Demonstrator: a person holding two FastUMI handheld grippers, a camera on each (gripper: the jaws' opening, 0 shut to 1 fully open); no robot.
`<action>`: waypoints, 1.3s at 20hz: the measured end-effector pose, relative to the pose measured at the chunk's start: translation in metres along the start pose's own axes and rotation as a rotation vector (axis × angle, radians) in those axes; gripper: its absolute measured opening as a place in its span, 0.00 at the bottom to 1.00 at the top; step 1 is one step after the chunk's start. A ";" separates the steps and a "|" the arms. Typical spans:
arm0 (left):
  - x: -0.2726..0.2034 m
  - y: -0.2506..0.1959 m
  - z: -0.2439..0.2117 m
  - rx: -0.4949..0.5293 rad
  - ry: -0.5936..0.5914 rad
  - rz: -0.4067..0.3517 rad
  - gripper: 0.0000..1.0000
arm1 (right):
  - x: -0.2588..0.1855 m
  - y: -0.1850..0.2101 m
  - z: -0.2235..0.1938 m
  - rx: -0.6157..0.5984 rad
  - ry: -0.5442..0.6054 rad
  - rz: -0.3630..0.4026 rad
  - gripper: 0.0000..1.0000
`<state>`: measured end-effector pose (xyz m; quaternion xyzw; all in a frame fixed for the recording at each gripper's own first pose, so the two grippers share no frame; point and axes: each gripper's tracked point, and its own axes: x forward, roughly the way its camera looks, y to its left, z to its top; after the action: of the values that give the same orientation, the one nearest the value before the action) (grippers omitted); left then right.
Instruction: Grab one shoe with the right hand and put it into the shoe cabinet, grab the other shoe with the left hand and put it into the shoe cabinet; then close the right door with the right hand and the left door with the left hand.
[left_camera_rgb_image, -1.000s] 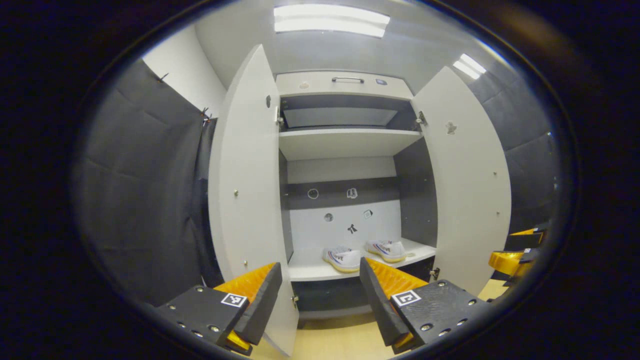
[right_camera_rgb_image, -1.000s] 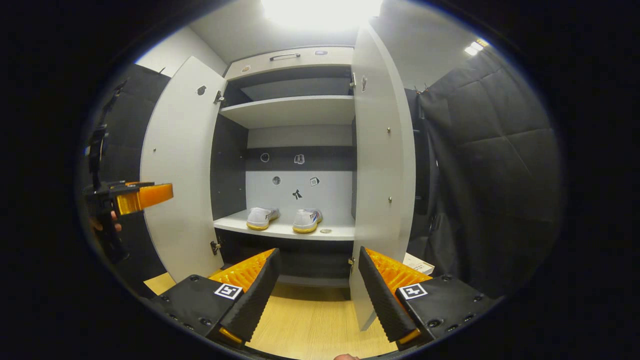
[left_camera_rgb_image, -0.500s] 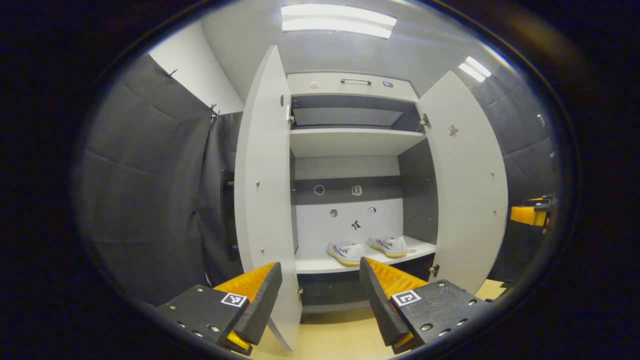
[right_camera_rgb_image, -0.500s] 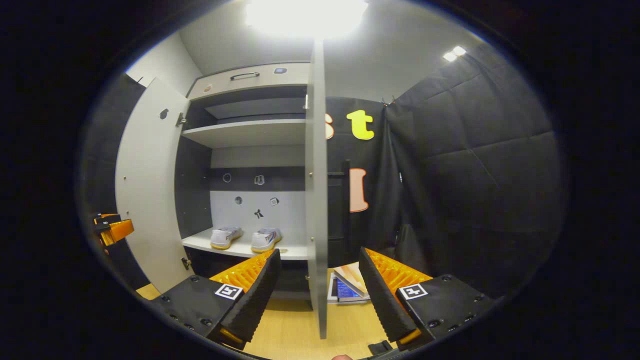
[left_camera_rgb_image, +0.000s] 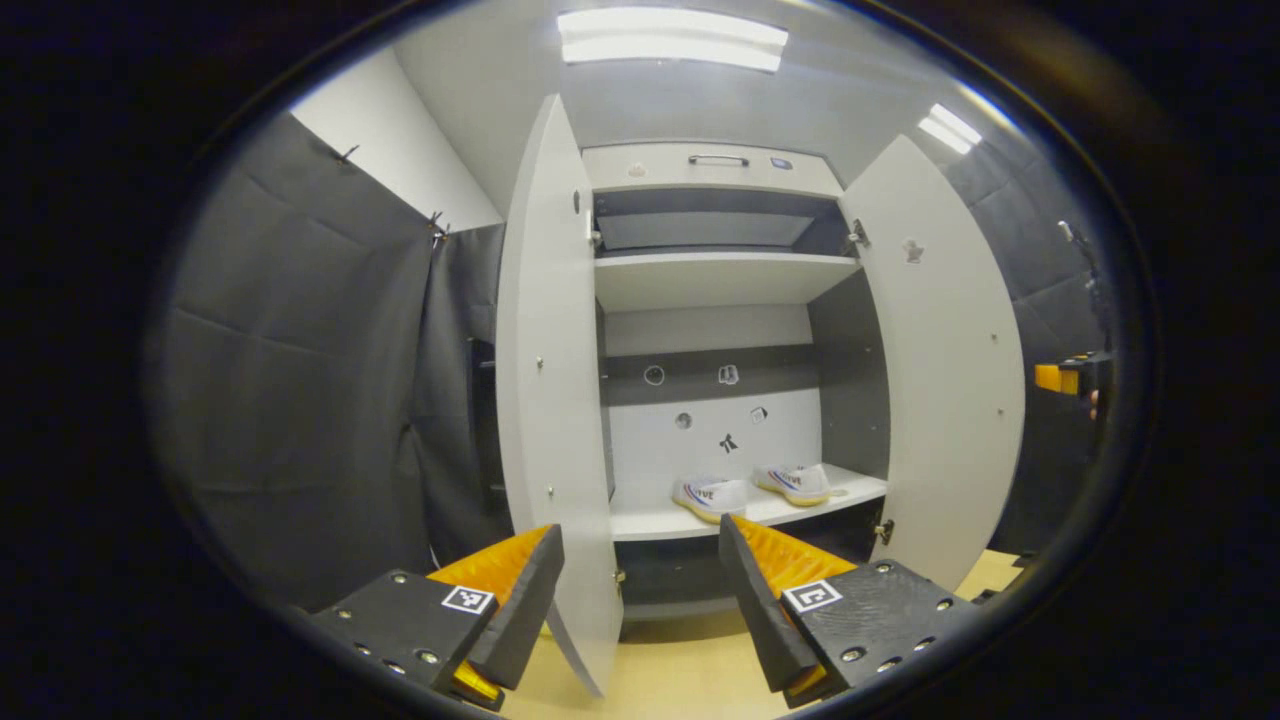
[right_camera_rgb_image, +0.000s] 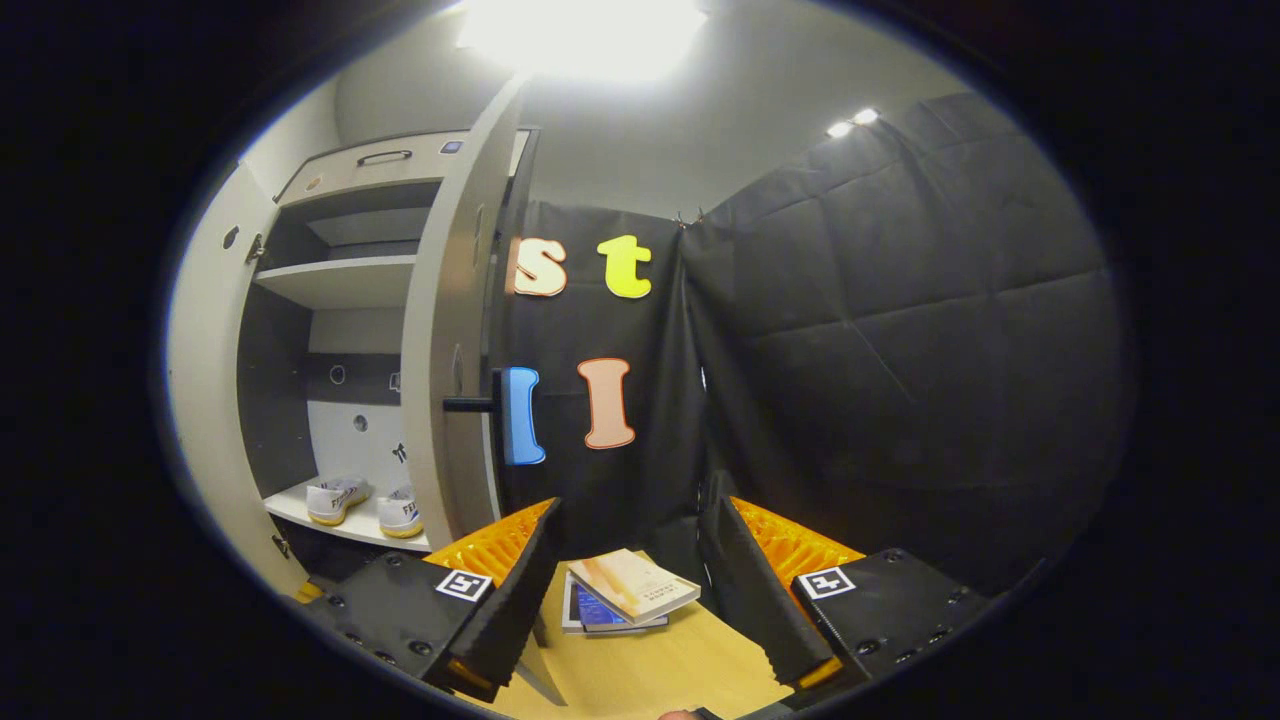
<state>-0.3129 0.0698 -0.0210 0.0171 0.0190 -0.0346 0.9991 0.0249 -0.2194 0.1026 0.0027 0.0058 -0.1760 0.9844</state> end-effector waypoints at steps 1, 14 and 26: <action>-0.002 0.003 -0.001 -0.003 0.003 0.008 0.89 | 0.004 0.000 0.002 -0.006 -0.004 -0.010 0.92; -0.013 0.060 -0.005 -0.014 0.002 0.094 0.88 | 0.009 0.046 0.003 -0.037 0.003 -0.002 0.92; -0.013 0.092 -0.021 -0.041 0.014 0.112 0.88 | -0.014 0.112 0.002 -0.029 -0.002 0.108 0.95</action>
<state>-0.3198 0.1633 -0.0386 -0.0021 0.0259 0.0218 0.9994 0.0504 -0.1093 0.1056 -0.0112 0.0073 -0.1227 0.9924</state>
